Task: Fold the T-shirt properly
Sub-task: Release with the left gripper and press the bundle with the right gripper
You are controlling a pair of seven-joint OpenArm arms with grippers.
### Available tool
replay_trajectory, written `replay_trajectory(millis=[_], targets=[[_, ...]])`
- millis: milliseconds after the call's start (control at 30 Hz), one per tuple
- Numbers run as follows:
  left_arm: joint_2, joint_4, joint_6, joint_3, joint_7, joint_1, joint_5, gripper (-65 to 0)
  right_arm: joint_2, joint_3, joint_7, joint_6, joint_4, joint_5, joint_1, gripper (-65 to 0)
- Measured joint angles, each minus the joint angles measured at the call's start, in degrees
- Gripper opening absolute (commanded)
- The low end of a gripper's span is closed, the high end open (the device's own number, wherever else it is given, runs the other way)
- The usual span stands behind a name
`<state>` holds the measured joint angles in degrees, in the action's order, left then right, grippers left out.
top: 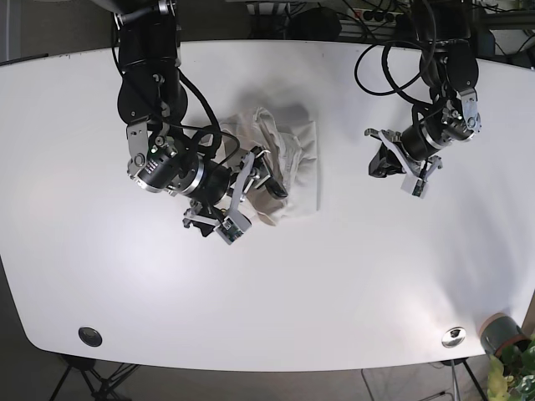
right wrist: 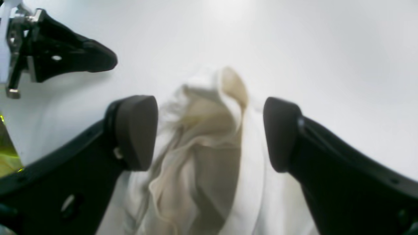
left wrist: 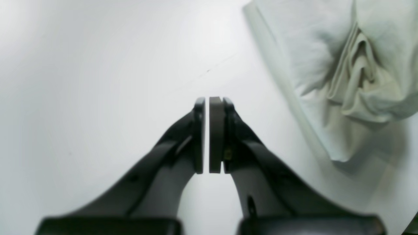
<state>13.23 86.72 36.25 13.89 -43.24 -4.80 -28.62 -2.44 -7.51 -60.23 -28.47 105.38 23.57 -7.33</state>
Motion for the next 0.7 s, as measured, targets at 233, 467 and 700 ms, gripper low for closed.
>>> replay_trajectory(millis=[233, 467, 700], targets=[[-0.5, 0.0, 0.0, -0.2, 0.0, -0.3, -0.1, -65.0, 0.6, 0.2, -0.4, 0.04, -5.3, -0.9, 1.6, -17.0], [-0.2, 0.0, 0.0, -0.1, 0.0, -0.6, -0.1, -65.0, 5.5, -0.5, 2.4, 0.09, -11.6, -0.9, 1.3, -17.0], [-0.2, 0.1, 0.0, 0.1, 0.0, -0.8, 0.1, -65.0, 9.1, -7.0, 9.2, 0.50, -21.9, -1.1, -3.2, -33.3]])
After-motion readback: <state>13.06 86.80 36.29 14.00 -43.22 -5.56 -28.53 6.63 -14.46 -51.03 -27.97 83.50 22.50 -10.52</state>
